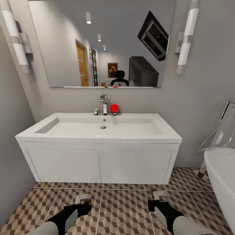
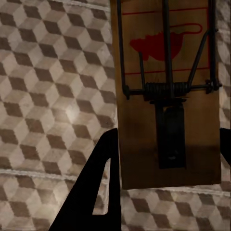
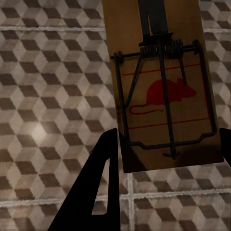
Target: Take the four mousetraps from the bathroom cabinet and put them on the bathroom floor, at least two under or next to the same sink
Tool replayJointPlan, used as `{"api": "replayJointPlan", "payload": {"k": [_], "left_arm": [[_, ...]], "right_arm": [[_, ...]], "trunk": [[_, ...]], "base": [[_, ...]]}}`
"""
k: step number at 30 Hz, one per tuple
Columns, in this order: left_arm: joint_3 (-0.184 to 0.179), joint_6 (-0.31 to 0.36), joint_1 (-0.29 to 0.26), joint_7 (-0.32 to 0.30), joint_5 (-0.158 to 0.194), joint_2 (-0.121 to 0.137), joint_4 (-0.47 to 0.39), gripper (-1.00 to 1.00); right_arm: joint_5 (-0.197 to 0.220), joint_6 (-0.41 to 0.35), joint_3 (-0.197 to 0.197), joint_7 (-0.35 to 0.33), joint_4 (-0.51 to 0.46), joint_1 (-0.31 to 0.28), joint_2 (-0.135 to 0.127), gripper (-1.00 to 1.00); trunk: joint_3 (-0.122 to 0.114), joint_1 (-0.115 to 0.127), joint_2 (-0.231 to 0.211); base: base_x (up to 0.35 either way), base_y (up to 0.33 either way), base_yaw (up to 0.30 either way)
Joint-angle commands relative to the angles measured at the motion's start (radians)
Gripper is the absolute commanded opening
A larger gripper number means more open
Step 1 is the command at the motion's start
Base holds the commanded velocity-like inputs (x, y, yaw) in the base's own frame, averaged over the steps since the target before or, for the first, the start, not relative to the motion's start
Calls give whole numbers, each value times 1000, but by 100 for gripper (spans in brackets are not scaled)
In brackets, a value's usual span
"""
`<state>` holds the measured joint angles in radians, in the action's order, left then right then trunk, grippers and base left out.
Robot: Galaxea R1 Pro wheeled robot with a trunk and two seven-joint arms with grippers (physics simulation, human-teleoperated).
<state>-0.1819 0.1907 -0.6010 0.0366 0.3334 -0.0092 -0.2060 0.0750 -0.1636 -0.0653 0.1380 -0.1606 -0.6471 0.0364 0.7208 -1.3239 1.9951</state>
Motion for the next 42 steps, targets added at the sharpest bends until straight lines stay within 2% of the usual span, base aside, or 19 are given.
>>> {"api": "replayJointPlan", "payload": {"k": [1, 4, 6, 14, 20, 26, 42], "left_arm": [[-8, 36, 0, 8, -6, 0, -5, -100], [-7, 112, 0, 45, -46, -2, -36, -100], [-6, 135, 0, 78, -59, -4, -74, -100], [-7, 214, 0, 105, -69, -23, -141, -100], [-7, 277, -1, 105, -70, -29, -239, -100], [-7, 287, 0, 105, -70, -43, -251, -100], [-9, 278, 0, 106, -70, -42, -249, -100]], "right_arm": [[9, -12, -7, 4, -2, -1, 0, -100], [10, -29, -6, 11, -1, -1, -3, -100], [10, -33, -5, 13, -1, -1, -5, -100], [9, -37, -7, 47, -1, -2, -1, -100], [9, -63, -4, 83, -7, -4, -4, -100], [9, -72, -3, 84, -17, -5, -1, -100], [3, -66, -10, 83, -19, -5, 2, -100]], "trunk": [[4, -4, 8], [14, -15, 29], [20, -23, 43], [45, -54, 99], [64, -77, 141], [83, -100, 183], [133, -161, 295]], "base": [[0, 0, 0], [0, 0, 0], [0, 0, 0], [0, 0, 0], [0, 0, 0], [0, 0, 0], [0, 0, 0]]}}
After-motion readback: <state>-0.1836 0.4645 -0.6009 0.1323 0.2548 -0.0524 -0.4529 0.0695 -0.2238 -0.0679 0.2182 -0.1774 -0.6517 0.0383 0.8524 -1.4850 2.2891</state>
